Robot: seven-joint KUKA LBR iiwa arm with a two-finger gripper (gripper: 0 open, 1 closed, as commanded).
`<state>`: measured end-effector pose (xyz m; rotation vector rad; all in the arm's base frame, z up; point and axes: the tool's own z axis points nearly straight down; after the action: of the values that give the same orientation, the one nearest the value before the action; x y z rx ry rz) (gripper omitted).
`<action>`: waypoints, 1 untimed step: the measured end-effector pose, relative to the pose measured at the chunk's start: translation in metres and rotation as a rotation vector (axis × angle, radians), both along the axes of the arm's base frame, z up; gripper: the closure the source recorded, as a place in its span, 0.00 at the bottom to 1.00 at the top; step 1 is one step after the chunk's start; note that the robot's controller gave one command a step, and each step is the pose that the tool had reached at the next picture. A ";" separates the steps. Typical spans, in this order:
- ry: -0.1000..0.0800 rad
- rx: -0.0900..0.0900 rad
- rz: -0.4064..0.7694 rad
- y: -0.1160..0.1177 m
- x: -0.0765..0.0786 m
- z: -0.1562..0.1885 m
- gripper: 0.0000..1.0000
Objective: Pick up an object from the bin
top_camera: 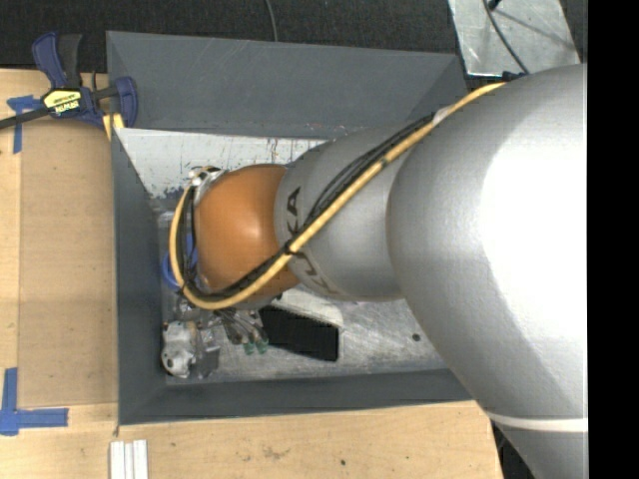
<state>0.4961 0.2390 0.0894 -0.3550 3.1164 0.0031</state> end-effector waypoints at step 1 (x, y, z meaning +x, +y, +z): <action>0.001 0.000 0.000 0.000 0.000 -0.001 1.00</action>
Offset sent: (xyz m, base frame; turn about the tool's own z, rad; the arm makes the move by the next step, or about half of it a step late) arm 0.0083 -0.0224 0.1495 0.0550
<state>0.4959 0.2389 0.0887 -0.3546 3.1175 0.0030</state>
